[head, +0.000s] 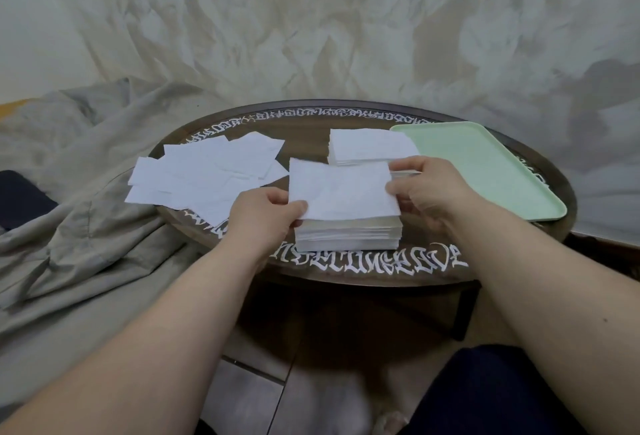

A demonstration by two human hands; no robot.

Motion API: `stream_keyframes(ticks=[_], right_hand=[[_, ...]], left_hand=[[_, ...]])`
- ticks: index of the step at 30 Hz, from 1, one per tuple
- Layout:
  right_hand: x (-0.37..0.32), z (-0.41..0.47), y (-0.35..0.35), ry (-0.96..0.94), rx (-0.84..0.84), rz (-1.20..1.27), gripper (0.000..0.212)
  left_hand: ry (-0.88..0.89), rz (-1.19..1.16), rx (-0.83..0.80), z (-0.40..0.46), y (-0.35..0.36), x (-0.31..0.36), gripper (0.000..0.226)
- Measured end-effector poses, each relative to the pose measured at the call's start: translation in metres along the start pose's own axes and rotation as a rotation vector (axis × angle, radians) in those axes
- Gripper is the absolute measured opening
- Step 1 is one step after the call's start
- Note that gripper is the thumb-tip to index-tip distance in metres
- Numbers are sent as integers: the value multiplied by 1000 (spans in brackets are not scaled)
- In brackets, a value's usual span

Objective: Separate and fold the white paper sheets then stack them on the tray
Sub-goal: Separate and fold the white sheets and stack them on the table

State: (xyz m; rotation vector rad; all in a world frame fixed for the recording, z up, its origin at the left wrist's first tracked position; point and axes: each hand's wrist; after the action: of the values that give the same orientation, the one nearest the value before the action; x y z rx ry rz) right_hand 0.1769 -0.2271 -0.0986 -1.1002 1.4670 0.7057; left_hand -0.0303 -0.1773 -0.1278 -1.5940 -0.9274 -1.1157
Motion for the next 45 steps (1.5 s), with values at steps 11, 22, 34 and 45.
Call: stream_keyframes(ticks=[11,22,34,45], right_hand=[[27,14,-5,-35,46,-121,35],[27,11,-9,-191,113,-712,39],[23,-11,13,-334,-323,-1168,61],[-29,4,132,-600,-426,-1019,65]], left_hand=[[17,231,55,4,6,-7,10],[122,615,81,-2,7,-7,44],[196,709,-161,-12,-2,-8,51],[133,716,36,8,-89,-3,50]])
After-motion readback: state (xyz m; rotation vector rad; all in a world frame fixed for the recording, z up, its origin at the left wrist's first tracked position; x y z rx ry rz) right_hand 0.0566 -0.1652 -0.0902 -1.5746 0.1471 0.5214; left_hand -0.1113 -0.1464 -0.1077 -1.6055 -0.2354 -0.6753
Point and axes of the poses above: each hand's wrist, its own z-axis towards the middle knuckle, its own y-axis out of the palm, x = y × z, and after that the axes turned 6 degrees about -x, right-handed
